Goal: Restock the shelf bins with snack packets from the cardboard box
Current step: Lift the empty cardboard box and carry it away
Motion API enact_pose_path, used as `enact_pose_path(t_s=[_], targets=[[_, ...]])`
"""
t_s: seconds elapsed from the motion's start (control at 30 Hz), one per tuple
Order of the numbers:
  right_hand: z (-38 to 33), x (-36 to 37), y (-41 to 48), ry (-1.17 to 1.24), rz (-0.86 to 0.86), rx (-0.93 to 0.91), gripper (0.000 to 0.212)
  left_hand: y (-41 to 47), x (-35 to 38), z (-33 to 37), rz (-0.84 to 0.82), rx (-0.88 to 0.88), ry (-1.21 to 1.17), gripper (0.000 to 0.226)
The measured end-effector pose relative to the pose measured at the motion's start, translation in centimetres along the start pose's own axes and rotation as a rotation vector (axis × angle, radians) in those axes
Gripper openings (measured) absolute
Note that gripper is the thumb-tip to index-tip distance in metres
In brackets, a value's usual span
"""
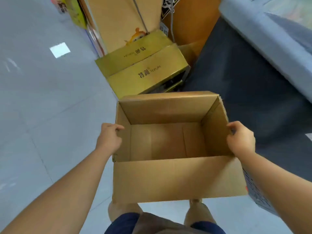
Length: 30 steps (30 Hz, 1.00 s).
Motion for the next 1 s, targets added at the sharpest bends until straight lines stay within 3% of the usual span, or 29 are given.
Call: enact_pose_path(t_s=[0.23, 0.47, 0.8, 1.0], targets=[[1.0, 2.2, 7.2, -0.176, -0.124, -0.271, 0.039, -4.2, 8.9, -1.6, 0.173, -0.237, -0.149, 0.050], [4.9, 8.0, 11.7, -0.243, -0.191, -0.286, 0.038, -4.6, 18.3, -4.8, 0.150, -0.404, -0.213, 0.047], [4.9, 22.0, 21.7, -0.245, -0.096, -0.408, 0.037, 7.2, 27.7, -11.3, 0.262, -0.429, -0.296, 0.044], [4.6, 27.9, 26.6, -0.215, -0.187, -0.447, 0.047, 13.2, 30.3, -12.6, 0.327, -0.347, -0.389, 0.044]])
Point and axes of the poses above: each hand's wrist, its own y-axis towards the middle knuckle, its own x-axis out of the palm, z = x × y, the point moved 9 cm from there along y, towards the middle knuckle, and after that the axes turned 7 degrees about -z, right-handed, at the moved point
